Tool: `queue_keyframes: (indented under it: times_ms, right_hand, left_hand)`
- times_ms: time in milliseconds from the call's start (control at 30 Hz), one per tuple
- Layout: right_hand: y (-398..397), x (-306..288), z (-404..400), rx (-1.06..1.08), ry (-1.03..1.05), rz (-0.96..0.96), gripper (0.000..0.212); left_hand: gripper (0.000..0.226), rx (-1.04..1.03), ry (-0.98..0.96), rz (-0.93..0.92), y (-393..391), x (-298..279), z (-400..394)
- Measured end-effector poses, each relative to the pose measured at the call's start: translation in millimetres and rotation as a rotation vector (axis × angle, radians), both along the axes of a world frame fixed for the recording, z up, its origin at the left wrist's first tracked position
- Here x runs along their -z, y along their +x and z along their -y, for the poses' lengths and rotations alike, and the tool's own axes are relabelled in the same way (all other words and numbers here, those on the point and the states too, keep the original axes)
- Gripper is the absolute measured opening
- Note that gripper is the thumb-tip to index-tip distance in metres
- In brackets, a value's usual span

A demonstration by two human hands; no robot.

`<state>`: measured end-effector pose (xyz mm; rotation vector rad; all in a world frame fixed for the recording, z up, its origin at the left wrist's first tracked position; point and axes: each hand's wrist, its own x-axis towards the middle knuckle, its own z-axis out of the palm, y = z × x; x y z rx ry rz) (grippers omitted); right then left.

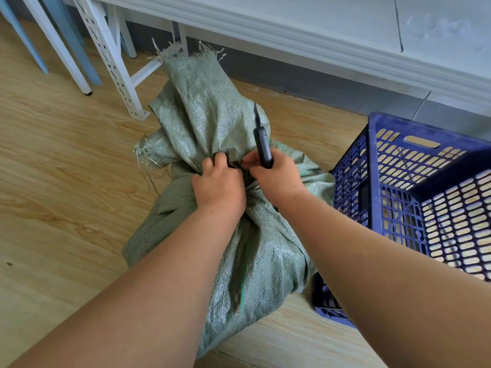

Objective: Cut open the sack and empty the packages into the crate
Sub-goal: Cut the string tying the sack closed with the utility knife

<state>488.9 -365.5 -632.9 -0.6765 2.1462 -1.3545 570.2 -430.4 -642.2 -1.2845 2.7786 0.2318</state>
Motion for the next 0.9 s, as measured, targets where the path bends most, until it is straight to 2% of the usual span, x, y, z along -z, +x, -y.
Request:
queue_keyframes:
  times_ms: [300, 500, 667, 800, 900]
  right_hand:
    - [1.7, 2.8, -6.7, 0.008, 0.026, -0.028, 0.031]
    - [3.4, 5.5, -5.8, 0.008, 0.024, 0.006, 0.03]
    - [2.1, 8.7, -7.5, -0.047, 0.007, 0.068, 0.03]
    - [-0.9, 12.6, -9.1, -0.098, 0.006, 0.13, 0.038]
    - [-7.6, 10.0, -7.5, -0.091, -0.02, 0.184, 0.04]
  left_hand:
    - [0.023, -0.008, -0.153, -0.137, 1.7, 7.9, -9.4]
    - [0.024, 0.054, -0.143, -0.073, 2.1, 14.0, -5.2]
    - [0.027, 0.082, 0.068, -0.054, 2.8, 11.6, 4.4]
    - [0.036, 0.034, 0.36, -0.018, 1.3, -3.3, 13.6]
    - [0.017, -0.013, 0.592, -0.222, 2.5, -12.1, 17.8]
